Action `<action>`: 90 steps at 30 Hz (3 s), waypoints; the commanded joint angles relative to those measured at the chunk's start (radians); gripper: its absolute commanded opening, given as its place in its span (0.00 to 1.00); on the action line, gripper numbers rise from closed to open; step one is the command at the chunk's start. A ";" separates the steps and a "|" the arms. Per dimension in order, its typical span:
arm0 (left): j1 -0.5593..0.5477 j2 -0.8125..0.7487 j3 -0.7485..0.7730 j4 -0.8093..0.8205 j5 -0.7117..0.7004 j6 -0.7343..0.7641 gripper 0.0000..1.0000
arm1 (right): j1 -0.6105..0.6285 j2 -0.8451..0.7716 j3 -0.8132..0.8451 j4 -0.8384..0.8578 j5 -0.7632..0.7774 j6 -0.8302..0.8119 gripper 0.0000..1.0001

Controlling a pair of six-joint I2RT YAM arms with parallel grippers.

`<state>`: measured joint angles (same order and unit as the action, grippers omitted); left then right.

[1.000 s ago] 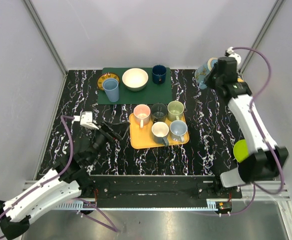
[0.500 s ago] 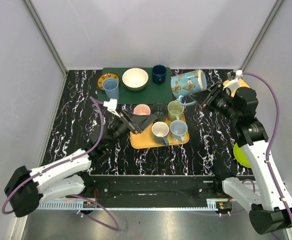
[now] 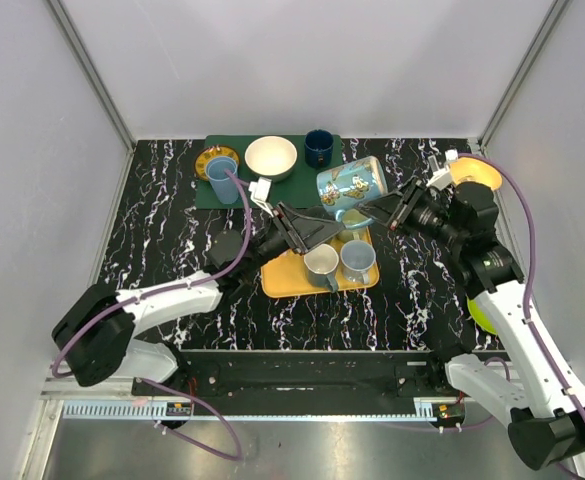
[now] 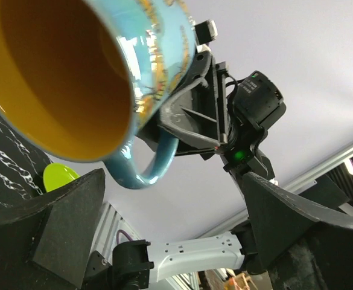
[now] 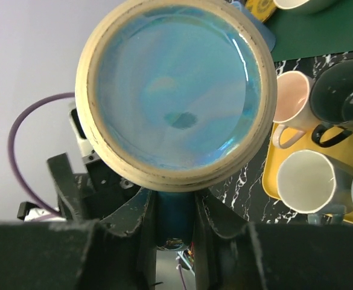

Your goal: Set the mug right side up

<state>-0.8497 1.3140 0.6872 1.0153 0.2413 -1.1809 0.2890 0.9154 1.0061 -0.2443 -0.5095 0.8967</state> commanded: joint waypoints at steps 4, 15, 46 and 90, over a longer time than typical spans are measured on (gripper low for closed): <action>0.000 0.093 0.038 0.203 0.062 -0.097 0.99 | 0.101 -0.021 0.034 0.206 -0.003 -0.002 0.00; 0.037 0.087 0.058 0.315 0.050 -0.155 0.65 | 0.171 -0.044 0.017 0.197 0.003 -0.044 0.00; 0.063 -0.027 0.088 0.142 0.109 -0.062 0.00 | 0.190 -0.101 -0.038 0.007 -0.073 -0.219 0.43; -0.046 -0.664 -0.217 -1.200 -0.622 0.561 0.00 | 0.190 -0.280 -0.011 -0.329 0.463 -0.406 0.70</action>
<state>-0.8864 0.6434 0.5045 -0.5018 -0.3264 -0.6514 0.4732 0.6434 1.0077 -0.5747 -0.0784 0.5140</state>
